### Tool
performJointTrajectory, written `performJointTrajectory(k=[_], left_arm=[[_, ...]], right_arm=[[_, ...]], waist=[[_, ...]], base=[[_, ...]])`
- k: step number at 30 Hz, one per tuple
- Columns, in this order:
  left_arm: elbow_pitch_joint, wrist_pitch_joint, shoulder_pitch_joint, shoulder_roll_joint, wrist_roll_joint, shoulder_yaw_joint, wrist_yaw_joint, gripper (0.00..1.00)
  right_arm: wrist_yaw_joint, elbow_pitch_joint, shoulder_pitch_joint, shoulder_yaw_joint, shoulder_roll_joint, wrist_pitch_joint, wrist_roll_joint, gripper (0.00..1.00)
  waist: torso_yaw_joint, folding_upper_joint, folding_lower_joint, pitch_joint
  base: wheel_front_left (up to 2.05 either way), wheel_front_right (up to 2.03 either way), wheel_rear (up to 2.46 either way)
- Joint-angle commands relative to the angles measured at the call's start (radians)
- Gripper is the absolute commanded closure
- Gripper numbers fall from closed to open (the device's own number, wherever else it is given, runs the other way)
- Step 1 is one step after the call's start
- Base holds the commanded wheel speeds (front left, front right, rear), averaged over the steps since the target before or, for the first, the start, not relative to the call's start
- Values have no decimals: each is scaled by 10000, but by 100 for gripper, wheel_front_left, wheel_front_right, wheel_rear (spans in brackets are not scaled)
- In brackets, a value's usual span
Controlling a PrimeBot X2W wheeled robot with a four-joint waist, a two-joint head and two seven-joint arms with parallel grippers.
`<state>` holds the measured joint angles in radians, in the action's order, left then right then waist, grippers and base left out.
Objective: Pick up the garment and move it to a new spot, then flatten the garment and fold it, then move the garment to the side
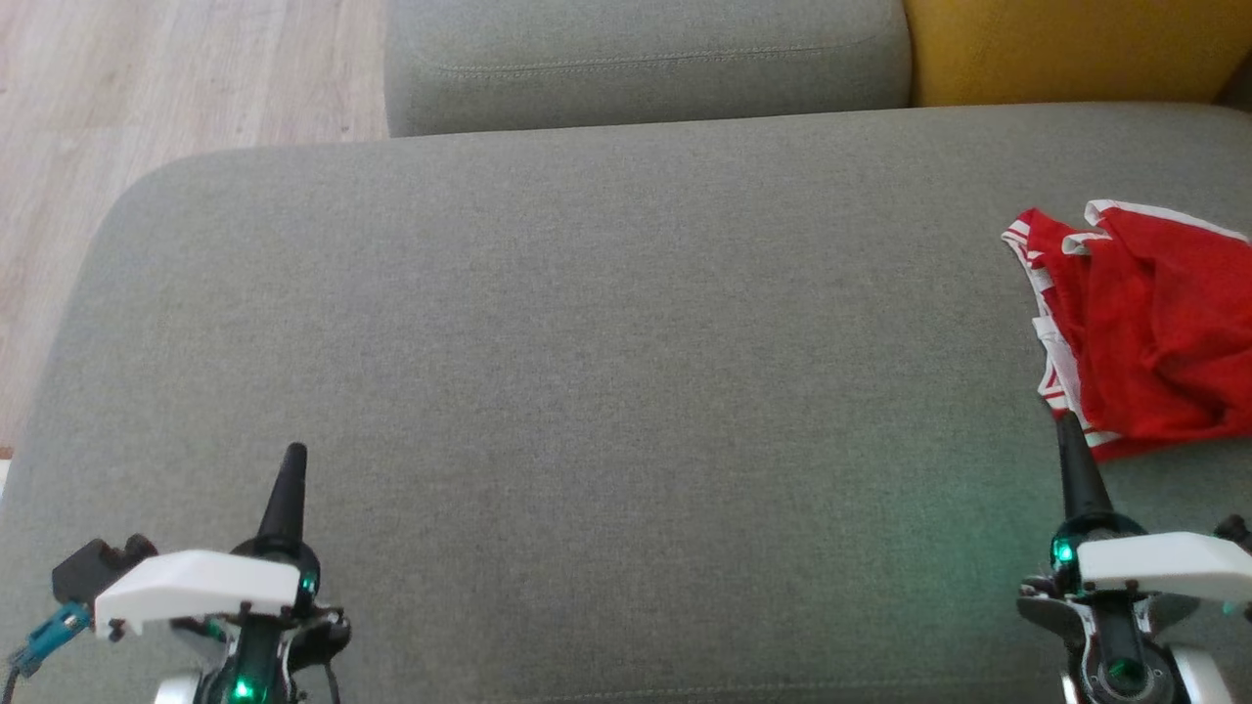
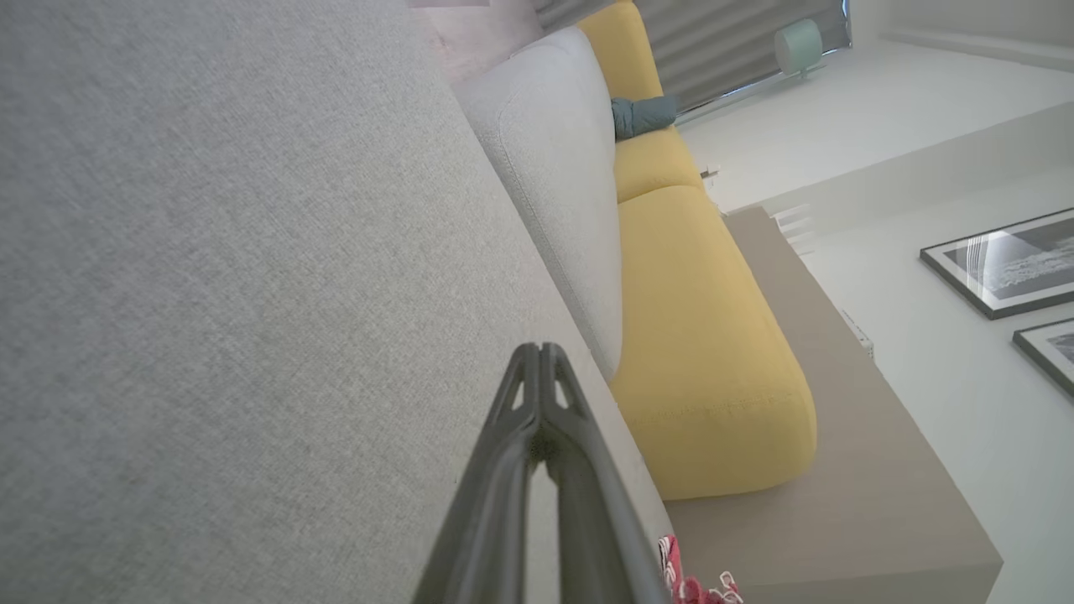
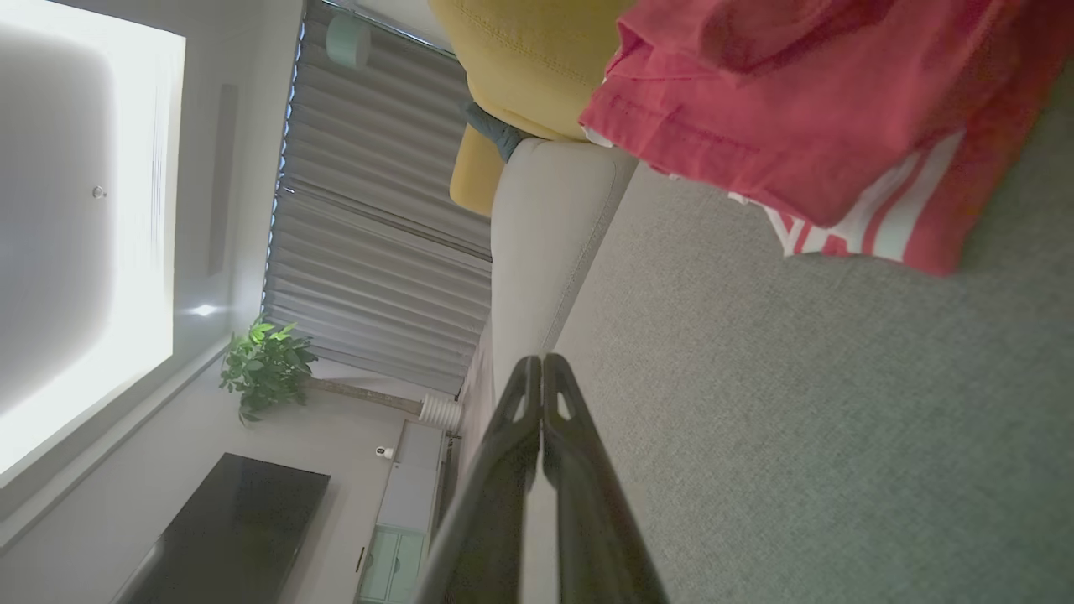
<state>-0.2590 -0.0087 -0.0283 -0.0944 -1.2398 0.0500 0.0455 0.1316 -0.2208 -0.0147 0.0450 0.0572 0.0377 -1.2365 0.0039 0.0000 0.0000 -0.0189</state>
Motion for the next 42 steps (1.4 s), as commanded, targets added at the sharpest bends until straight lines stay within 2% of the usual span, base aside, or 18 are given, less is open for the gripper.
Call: performJointTrajectory(k=[1,33,42], left_arm=[[288,115,-535,-66,-341,-373,140,100],[146,1031,-777,271,-3883,-1403,851,100],[145,1050,-779,288,-3863,-1427,851,100]], right_arm=[[-7,256,-576,-70,209,71,-373,100],[-9,-217,-899,322,194,461,-4026,100],[-9,-220,-902,356,170,489,-3998,100]], waist=[[-2,0,0,8],[-39,0,0,158],[-39,0,0,158]], base=[[0,0,0],[0,0,0],[0,0,0]])
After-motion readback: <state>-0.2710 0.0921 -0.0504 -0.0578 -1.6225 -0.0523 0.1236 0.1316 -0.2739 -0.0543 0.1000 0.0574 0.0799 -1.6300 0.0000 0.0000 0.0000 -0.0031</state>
